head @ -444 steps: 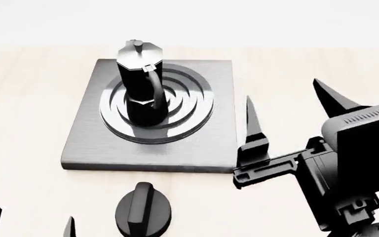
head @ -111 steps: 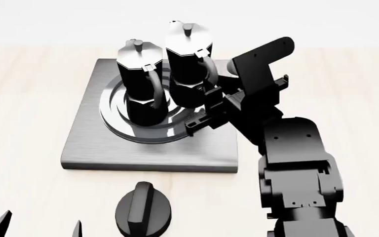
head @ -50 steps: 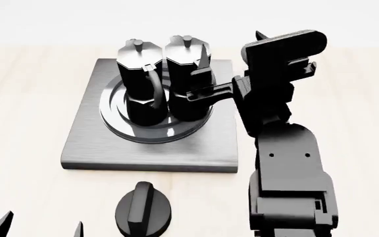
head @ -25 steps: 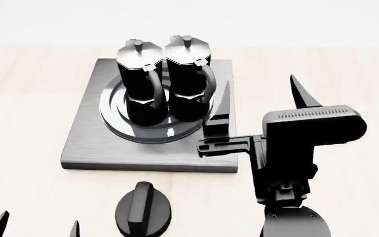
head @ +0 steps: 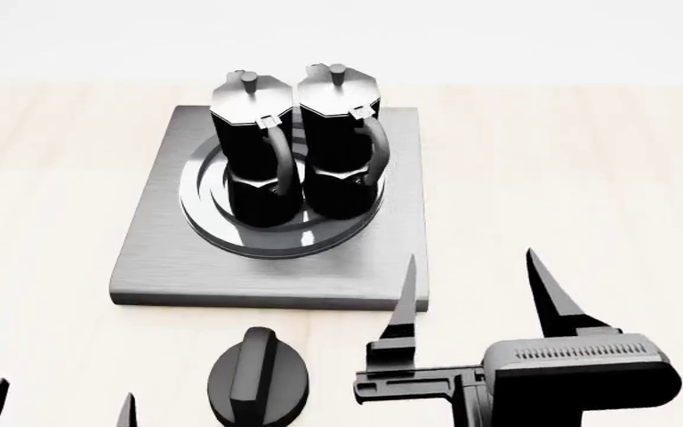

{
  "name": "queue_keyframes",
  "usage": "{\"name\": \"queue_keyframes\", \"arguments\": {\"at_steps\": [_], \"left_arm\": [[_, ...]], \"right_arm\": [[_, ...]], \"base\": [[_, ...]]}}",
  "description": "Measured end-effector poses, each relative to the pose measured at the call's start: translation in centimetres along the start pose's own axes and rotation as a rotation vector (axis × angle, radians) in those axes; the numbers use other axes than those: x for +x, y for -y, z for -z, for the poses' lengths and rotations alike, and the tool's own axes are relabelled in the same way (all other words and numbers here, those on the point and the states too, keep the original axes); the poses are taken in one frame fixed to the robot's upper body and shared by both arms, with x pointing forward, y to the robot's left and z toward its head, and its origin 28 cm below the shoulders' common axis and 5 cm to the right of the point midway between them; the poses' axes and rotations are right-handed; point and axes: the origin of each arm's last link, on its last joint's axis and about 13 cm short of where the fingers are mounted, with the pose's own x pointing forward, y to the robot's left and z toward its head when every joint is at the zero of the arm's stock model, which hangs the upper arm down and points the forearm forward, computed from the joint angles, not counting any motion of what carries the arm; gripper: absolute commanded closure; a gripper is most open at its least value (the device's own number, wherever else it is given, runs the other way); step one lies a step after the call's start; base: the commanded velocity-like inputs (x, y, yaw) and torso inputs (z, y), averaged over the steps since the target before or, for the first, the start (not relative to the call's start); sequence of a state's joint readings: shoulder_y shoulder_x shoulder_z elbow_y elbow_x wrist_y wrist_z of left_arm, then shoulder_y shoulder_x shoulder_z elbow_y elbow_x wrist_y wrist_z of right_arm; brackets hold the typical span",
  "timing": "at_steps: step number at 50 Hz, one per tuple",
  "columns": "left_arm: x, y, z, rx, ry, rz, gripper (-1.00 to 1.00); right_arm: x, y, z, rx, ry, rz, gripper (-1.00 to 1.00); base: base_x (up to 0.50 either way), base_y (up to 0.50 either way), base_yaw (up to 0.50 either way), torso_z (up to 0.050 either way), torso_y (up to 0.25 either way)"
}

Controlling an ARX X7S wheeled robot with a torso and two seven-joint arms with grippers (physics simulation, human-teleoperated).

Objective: Put both moka pots on the stove.

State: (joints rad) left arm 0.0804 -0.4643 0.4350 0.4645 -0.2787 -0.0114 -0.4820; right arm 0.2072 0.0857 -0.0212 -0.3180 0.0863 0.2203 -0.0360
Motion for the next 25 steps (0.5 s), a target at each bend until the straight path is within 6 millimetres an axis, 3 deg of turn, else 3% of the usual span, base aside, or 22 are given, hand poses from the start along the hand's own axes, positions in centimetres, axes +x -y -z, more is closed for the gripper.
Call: {"name": "queue_keyframes", "arguments": {"at_steps": [25], "left_arm": [[0.0, -0.3, -0.1, -0.004, 0.002, -0.011, -1.00]], "right_arm": [[-3.7, -0.8, 2.3, 0.024, -0.085, -0.024, -1.00]], "base": [[0.00, 0.00, 0.00, 0.000, 0.000]]}}
